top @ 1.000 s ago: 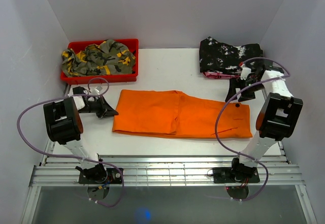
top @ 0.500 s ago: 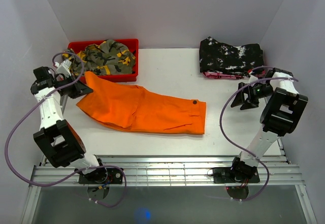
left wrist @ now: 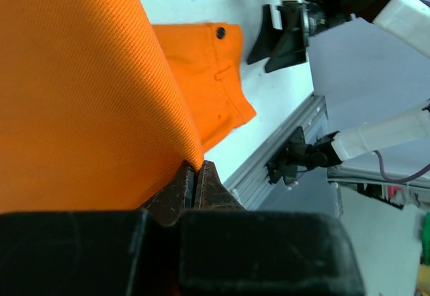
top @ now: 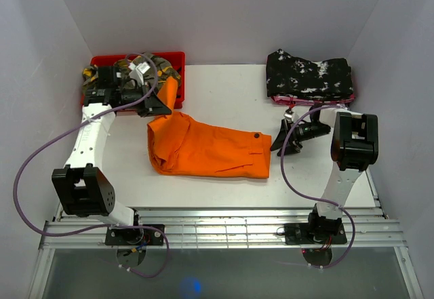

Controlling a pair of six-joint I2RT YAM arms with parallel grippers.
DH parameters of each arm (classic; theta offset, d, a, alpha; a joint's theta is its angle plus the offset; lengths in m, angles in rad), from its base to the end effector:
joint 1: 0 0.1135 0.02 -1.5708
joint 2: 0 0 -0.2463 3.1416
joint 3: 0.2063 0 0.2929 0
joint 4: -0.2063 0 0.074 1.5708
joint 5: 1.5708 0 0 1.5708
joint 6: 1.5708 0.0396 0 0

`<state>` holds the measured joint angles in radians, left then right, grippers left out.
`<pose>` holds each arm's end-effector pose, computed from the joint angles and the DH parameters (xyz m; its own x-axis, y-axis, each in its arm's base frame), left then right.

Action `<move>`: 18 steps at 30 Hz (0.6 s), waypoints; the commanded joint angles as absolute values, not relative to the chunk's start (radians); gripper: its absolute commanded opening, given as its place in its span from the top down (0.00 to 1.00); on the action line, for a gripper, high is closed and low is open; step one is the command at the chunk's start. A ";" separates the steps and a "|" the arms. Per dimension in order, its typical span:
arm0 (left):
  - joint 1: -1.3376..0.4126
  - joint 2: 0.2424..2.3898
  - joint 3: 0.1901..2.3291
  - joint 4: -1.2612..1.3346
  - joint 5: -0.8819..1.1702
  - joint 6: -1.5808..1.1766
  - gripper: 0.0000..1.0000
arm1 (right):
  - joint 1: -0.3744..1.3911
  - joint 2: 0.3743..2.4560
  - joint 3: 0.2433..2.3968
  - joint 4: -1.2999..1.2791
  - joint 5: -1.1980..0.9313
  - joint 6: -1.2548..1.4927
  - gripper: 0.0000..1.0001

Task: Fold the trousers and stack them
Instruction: Fold the trousers

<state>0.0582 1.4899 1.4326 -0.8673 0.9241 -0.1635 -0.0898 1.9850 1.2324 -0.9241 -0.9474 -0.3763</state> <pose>0.3499 -0.0113 0.3243 -0.8588 -0.1483 -0.4904 0.3091 0.6135 -0.7267 0.3606 -0.0002 0.0902 -0.9717 -0.1279 -0.1984 -0.2358 0.5664 0.7897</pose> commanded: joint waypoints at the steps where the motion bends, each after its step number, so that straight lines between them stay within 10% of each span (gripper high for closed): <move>1: -0.066 1.497 1.476 -0.770 0.927 -0.294 1.00 | -0.035 1.988 1.165 -0.766 -1.011 -0.262 0.24; 11: -0.444 1.525 1.292 -0.384 0.710 -0.604 1.00 | -0.002 2.032 1.123 -0.686 -1.029 -0.201 0.90; 18: -0.607 1.678 1.287 -0.226 0.608 -0.725 1.00 | -0.002 2.023 1.106 -0.669 -1.043 -0.189 0.92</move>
